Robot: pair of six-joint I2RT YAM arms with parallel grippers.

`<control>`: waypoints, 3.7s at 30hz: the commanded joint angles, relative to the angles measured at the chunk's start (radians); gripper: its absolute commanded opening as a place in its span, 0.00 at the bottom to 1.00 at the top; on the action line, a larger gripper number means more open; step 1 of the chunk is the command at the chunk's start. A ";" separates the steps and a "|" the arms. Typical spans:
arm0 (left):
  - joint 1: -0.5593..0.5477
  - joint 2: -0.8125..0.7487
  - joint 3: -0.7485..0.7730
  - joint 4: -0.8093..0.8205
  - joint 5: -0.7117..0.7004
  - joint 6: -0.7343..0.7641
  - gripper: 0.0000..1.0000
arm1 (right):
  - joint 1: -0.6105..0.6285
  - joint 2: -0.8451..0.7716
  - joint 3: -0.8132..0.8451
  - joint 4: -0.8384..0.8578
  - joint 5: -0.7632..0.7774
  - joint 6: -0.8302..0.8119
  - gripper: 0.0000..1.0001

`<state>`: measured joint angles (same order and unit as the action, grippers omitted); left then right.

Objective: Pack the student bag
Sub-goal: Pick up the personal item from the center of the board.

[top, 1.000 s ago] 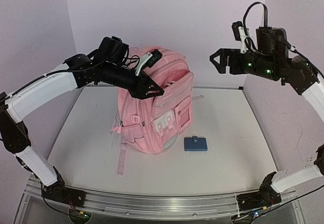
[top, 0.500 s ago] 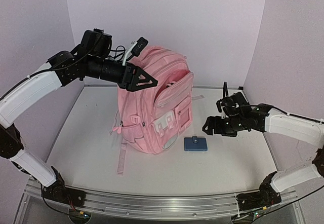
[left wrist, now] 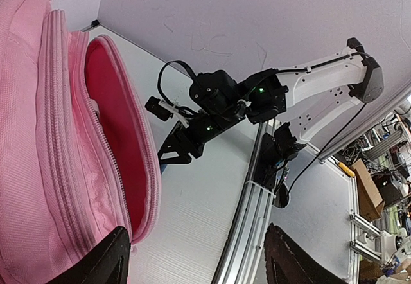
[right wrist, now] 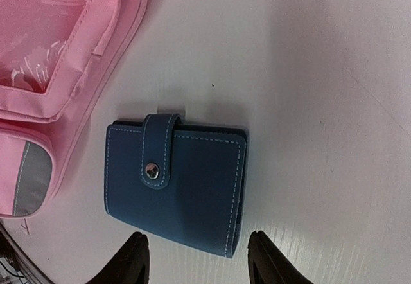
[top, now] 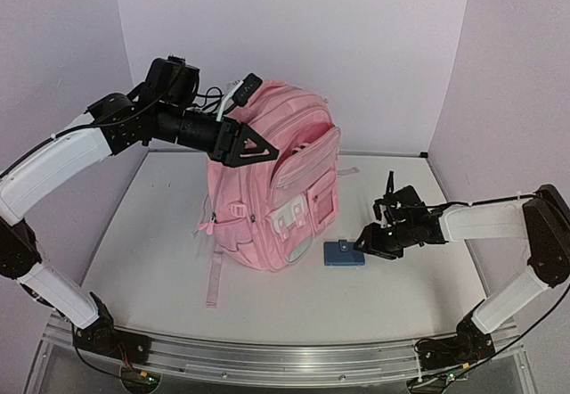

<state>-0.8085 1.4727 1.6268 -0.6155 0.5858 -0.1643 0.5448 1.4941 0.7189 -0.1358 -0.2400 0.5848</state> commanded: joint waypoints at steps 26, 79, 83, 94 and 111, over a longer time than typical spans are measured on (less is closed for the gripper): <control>0.021 -0.018 0.021 0.012 0.042 -0.003 0.78 | -0.047 0.222 -0.038 0.233 -0.108 0.013 0.08; 0.000 0.259 0.373 -0.201 0.433 0.067 0.72 | 0.094 -0.173 0.763 -0.200 -0.755 -0.394 0.00; 0.000 0.255 0.360 -0.205 0.428 0.076 0.44 | 0.096 -0.158 0.763 -0.167 -0.755 -0.382 0.00; 0.000 0.221 0.318 -0.160 0.391 0.082 0.00 | 0.096 -0.161 0.725 -0.153 -0.642 -0.381 0.28; 0.045 0.254 0.521 -0.112 -0.043 0.174 0.00 | 0.008 -0.230 0.696 -0.147 -0.098 -0.291 0.98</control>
<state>-0.7631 1.7186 2.0309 -0.7583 0.6547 -0.0576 0.5610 1.3031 1.4312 -0.3284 -0.4323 0.2730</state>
